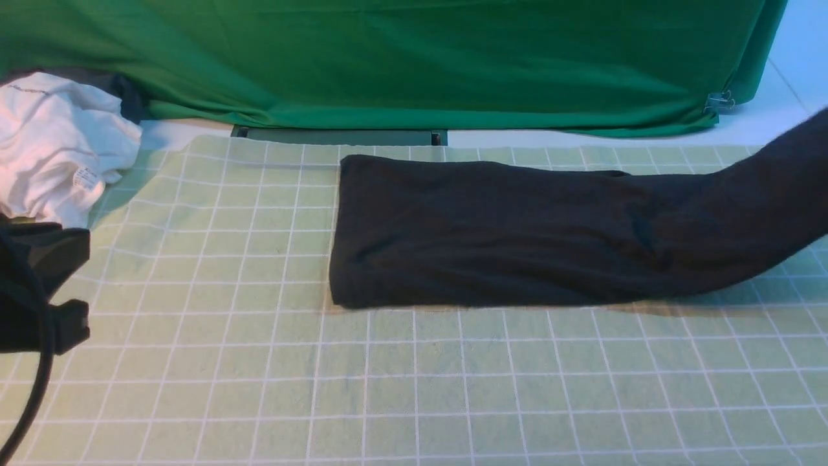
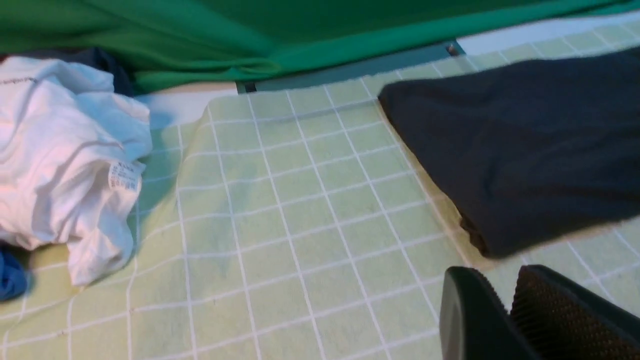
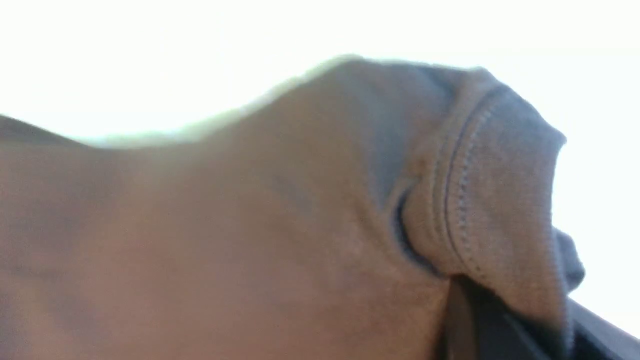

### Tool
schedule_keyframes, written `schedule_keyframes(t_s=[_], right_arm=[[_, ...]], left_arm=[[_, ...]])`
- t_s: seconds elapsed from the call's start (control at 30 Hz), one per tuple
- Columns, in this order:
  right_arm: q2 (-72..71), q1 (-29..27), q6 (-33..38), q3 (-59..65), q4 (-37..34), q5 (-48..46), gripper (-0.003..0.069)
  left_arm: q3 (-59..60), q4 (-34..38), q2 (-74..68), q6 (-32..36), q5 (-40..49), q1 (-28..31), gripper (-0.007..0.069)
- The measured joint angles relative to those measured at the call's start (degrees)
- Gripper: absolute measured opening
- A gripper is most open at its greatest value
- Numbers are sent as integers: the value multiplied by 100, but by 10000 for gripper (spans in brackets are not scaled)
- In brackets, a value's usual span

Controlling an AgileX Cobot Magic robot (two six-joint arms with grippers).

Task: Fold a long-sleeved shirt over a green coffee tablecloth.
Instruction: 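Fold the right end of the dark garment over onto its left end with the right gripper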

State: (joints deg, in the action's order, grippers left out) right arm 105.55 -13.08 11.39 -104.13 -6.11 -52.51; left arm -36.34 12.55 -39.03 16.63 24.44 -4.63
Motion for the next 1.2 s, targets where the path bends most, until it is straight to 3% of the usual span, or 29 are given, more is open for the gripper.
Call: schedule_keyframes(t_s=[0.23,0.33,0.47,0.7,1.0,1.07,1.2], right_arm=[[-73,1902,190,-55,-586,435,83],[367,3059,88,-55,-655,1188,83],[1062,4007,-154,-55,-691,1897,83],[1983,4683,-252,-50,-712,2541,83],[1981,4798,-394,-209,-922,2704,93],[1981,4798,-407,-220,-969,2704,123],[1981,4800,-424,-220,-1033,2705,261]], left_arm=[[132,557,-46,-13,-670,0,85],[132,725,-45,-18,-677,0,88],[132,776,-45,-18,-605,0,94],[132,800,-45,-18,-532,0,97],[132,806,-45,-18,-527,0,102],[132,817,-45,-18,-527,0,104],[132,833,-45,-18,-527,0,108]])
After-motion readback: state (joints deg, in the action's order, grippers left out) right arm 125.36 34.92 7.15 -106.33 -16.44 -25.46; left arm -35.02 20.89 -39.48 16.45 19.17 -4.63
